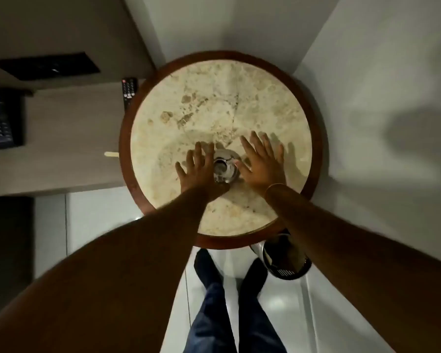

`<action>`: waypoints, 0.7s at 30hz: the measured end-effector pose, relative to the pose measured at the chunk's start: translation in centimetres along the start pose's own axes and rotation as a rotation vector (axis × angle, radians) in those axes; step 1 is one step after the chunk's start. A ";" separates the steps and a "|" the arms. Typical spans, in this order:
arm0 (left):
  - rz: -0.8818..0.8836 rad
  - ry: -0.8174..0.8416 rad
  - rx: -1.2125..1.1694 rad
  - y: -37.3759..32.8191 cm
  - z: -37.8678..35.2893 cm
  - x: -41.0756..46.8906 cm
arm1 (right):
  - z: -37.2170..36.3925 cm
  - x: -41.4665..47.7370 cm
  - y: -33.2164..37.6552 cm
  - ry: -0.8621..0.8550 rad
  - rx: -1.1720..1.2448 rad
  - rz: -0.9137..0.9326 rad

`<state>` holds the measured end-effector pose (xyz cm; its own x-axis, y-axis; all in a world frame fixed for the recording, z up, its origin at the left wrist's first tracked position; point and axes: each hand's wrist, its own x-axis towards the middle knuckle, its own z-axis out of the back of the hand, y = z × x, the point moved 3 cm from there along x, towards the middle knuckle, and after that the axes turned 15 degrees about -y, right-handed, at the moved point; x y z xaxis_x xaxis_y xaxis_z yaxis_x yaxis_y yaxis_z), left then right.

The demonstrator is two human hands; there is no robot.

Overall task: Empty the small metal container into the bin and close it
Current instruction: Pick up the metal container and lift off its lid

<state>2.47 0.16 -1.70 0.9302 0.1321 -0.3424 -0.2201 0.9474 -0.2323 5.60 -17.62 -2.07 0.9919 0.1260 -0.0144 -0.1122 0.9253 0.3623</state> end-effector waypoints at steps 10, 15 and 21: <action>-0.130 -0.165 -0.097 -2.1 -0.6 0.9 | -2.0 -1.2 -2.2 -0.214 0.233 -0.204; -0.123 -0.179 -0.247 -3.4 1.0 0.3 | -0.9 -0.4 -1.2 -0.192 0.616 -0.564; -0.292 -0.097 -0.317 -5.7 4.8 -1.6 | 1.3 -0.9 2.1 0.360 1.562 -1.177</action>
<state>3.60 -4.11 4.54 0.9867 -0.0865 -0.1378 -0.0094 0.8151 -0.5793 4.58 -16.20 -0.08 0.4478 0.0358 -0.8934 0.8086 -0.4427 0.3876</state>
